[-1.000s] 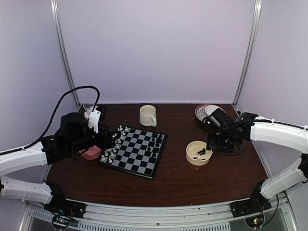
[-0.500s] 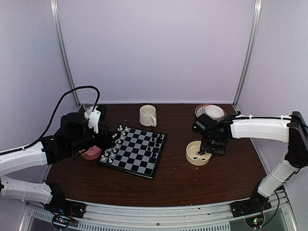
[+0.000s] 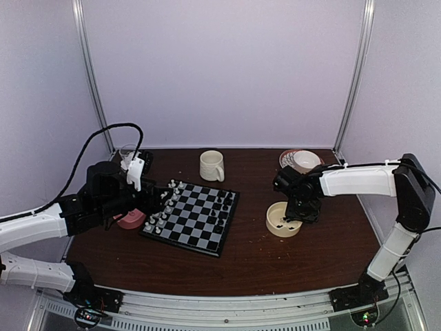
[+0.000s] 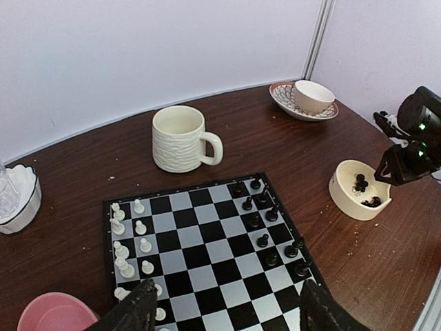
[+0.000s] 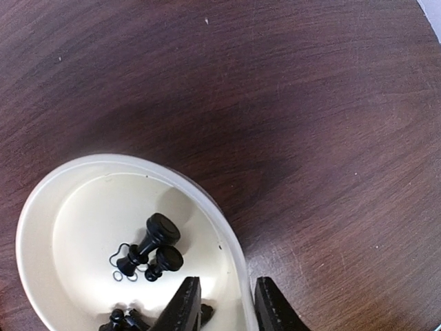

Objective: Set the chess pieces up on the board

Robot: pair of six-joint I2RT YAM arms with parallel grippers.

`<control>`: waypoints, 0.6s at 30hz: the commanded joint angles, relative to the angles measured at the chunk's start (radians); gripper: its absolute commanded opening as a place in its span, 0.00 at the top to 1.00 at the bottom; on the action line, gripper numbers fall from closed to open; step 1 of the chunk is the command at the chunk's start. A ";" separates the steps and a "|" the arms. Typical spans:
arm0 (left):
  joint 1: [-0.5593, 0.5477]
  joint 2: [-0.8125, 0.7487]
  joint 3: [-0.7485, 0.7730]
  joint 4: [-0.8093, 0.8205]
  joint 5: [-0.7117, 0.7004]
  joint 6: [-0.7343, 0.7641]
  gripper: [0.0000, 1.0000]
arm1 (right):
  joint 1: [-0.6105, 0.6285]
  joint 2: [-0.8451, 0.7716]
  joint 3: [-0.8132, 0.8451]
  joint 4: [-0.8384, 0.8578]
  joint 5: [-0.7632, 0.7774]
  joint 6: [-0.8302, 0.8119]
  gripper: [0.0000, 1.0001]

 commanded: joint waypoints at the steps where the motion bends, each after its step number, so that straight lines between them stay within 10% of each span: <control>1: -0.005 -0.015 0.029 0.022 0.001 0.007 0.29 | -0.017 0.019 -0.012 0.023 -0.023 -0.037 0.74; 6: -0.006 -0.012 0.030 0.022 0.001 0.006 0.29 | -0.030 0.012 -0.030 0.054 -0.077 -0.114 0.99; 18: -0.006 -0.008 0.030 0.024 -0.001 0.007 0.29 | -0.035 0.037 0.070 0.149 -0.180 -0.722 1.00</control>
